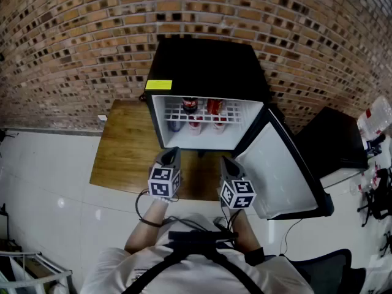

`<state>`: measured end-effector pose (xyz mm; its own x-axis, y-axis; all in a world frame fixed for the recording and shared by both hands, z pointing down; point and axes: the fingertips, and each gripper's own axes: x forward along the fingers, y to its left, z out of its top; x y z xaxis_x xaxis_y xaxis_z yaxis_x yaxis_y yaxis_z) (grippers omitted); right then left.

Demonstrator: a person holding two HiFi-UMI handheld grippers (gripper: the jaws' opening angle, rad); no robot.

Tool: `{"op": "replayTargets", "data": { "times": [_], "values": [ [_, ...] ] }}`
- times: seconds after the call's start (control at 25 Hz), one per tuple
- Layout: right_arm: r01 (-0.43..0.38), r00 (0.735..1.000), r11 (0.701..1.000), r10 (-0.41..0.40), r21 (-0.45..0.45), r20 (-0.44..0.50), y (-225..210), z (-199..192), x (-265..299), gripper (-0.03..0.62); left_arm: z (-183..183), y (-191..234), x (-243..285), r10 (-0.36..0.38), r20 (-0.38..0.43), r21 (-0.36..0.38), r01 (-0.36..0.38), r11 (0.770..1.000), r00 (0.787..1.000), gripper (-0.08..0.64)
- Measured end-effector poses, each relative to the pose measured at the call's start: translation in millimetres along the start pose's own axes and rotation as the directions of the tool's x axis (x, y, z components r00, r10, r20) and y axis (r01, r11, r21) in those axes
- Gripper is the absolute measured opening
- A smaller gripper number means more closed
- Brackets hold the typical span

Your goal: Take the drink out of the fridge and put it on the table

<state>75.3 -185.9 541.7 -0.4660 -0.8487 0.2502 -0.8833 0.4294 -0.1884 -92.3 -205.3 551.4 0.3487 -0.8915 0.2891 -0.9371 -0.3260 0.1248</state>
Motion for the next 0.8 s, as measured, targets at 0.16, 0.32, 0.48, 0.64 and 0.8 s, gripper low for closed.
{"op": "replayTargets", "data": {
  "times": [0.16,0.32,0.48,0.64,0.8],
  "values": [
    [0.001,1.000,1.000,-0.001,-0.003,0.001,-1.4,1.3,1.6,0.017,0.1,-0.7,2.8,-0.005,0.002,0.002,0.005,1.000,1.000,0.000],
    [-0.003,1.000,1.000,0.004,-0.005,0.004,-1.1,3.7,2.2,0.017,0.6,-0.6,3.8,-0.005,0.002,0.003,0.005,1.000,1.000,0.000],
    [-0.003,1.000,1.000,0.003,-0.004,0.002,-2.5,3.5,2.5,0.017,3.4,-0.9,5.0,-0.005,0.012,0.003,0.005,1.000,1.000,0.000],
    [-0.003,1.000,1.000,0.003,-0.006,0.001,-2.0,3.8,2.3,0.017,4.7,-1.6,5.5,-0.006,0.016,0.014,0.006,1.000,1.000,0.000],
    [-0.001,1.000,1.000,0.001,-0.005,0.004,-4.2,4.5,4.0,0.017,10.5,-0.1,14.1,-0.005,0.025,0.034,0.004,0.999,1.000,0.057]
  ]
}}
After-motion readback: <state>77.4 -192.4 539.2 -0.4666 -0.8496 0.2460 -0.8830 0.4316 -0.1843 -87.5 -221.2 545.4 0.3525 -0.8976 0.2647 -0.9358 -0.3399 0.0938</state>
